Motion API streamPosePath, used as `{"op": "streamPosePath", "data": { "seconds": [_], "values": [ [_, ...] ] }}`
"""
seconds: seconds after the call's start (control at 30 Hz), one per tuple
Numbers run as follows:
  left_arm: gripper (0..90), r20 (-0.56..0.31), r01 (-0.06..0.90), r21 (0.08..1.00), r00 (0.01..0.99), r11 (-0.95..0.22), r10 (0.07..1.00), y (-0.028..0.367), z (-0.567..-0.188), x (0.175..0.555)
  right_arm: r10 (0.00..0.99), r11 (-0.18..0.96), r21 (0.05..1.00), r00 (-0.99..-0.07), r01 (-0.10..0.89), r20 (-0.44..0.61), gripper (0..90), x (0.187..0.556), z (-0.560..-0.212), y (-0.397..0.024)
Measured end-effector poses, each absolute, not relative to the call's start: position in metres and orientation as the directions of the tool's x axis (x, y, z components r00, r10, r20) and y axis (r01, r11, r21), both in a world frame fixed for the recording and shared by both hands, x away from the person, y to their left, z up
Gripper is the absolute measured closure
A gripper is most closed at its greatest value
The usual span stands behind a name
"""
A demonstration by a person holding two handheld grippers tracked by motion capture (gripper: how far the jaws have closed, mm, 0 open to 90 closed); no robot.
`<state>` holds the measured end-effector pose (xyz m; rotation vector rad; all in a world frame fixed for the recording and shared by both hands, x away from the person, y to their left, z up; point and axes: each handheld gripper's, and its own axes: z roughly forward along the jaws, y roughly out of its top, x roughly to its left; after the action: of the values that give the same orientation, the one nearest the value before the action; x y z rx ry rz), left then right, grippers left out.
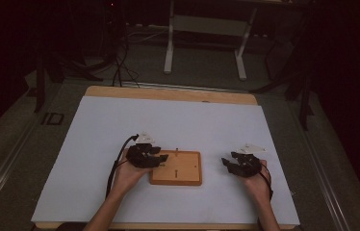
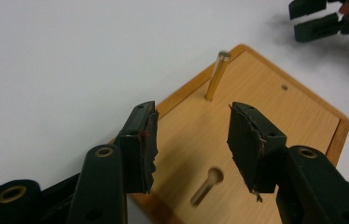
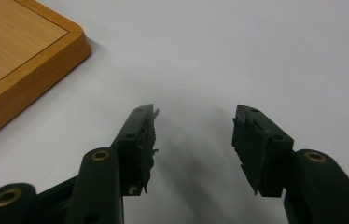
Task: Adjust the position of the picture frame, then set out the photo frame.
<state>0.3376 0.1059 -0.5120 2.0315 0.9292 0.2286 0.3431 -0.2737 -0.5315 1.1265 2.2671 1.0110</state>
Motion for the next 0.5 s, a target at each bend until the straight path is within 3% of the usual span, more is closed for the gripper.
{"op": "streamPosePath", "data": {
  "seconds": [0.5],
  "values": [
    [49.3,-0.135,0.535,0.771,0.667,-0.345,0.732,0.136,-0.518,0.321,0.795,0.42,0.763,-0.605,0.492,-0.047,47.6,0.34,-0.528,-0.267]
  ]
}}
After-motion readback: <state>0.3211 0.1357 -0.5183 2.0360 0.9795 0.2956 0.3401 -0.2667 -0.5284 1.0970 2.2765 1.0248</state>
